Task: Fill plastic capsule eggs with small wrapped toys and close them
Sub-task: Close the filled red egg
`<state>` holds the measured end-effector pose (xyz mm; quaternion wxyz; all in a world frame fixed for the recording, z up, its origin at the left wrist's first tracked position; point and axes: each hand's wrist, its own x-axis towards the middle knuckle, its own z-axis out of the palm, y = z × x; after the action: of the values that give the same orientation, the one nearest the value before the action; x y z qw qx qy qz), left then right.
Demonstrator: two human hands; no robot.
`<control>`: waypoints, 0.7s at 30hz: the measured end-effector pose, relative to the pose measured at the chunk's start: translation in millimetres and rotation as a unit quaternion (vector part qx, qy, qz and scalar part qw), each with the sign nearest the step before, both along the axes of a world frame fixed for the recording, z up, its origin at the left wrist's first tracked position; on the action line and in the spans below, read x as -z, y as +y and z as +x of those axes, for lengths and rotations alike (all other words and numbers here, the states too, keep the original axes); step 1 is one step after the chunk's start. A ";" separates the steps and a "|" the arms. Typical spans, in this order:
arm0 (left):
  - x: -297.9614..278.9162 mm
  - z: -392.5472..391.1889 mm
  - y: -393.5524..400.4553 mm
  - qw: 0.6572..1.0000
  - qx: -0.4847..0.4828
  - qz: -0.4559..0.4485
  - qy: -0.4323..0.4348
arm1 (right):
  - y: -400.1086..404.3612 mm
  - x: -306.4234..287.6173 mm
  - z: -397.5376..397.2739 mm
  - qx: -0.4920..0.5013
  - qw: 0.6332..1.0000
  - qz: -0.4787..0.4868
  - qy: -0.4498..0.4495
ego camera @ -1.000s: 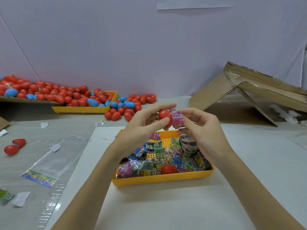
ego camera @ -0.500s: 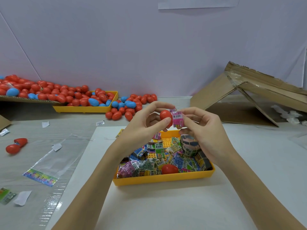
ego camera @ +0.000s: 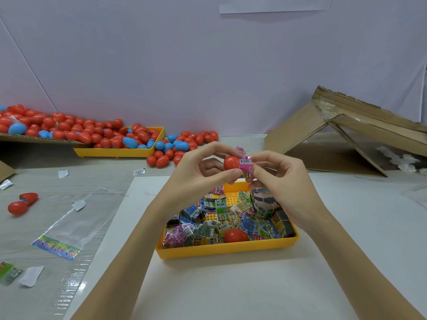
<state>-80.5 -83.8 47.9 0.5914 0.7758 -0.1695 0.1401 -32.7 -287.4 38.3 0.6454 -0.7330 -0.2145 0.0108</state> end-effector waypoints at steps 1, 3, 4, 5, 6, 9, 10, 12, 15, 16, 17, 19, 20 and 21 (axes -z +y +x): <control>0.2 0.2 0.3 1.000 -0.002 -0.001 0.003 | -0.2 -0.4 -0.1 -0.001 1.000 -0.003 -0.001; 0.1 0.2 0.6 1.000 -0.004 -0.004 0.009 | -0.5 -1.1 -0.2 -0.006 1.000 -0.010 0.002; 0.0 0.1 0.6 1.000 -0.002 -0.009 0.010 | -0.4 -1.3 -0.3 -0.010 1.000 -0.012 0.004; -0.1 -0.2 0.7 1.000 -0.001 -0.014 0.011 | 0.0 -1.7 -0.8 -0.014 1.000 -0.014 0.004; -0.3 -0.6 0.8 1.000 -0.001 -0.019 0.013 | 1.0 -2.2 -1.5 -0.014 1.000 -0.012 0.003; -1.2 -2.5 0.4 0.999 -0.006 -0.028 0.021 | 3.6 -3.2 -3.6 0.005 1.000 0.025 -0.003; -1.7 -3.2 0.0 0.999 -0.009 -0.028 0.020 | 4.1 -3.1 -3.7 0.012 0.999 0.029 -0.007; -3.1 -3.9 -1.2 0.999 -0.012 -0.029 0.014 | 4.4 -1.9 -3.7 0.016 1.000 0.020 -0.013; -5.1 -4.8 -2.0 0.999 -0.019 -0.030 0.009 | 4.4 -3.1 -5.2 0.009 1.000 0.024 -0.003; -5.5 -4.8 -2.0 0.999 -0.019 -0.030 0.008 | 4.4 -4.2 -6.0 0.004 1.000 0.024 0.002; -5.8 -4.9 -1.9 0.999 -0.018 -0.029 0.005 | 4.5 -5.1 -6.7 -0.003 1.000 0.020 0.009; -6.7 -4.4 -2.2 1.000 -0.015 -0.024 -0.006 | 5.0 -6.7 -8.3 -0.010 1.000 0.012 0.022; -7.3 -4.0 -2.4 1.000 -0.013 -0.024 -0.014 | 5.2 -7.5 -9.1 -0.011 1.000 0.012 0.026; -7.8 -3.5 -2.4 0.999 -0.010 -0.024 -0.021 | 5.5 -8.2 -9.8 -0.011 0.999 0.014 0.028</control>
<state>-84.0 -86.2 55.7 0.6045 0.7602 -0.1708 0.1658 -42.5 -281.9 46.6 0.6610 -0.7210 -0.2047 0.0358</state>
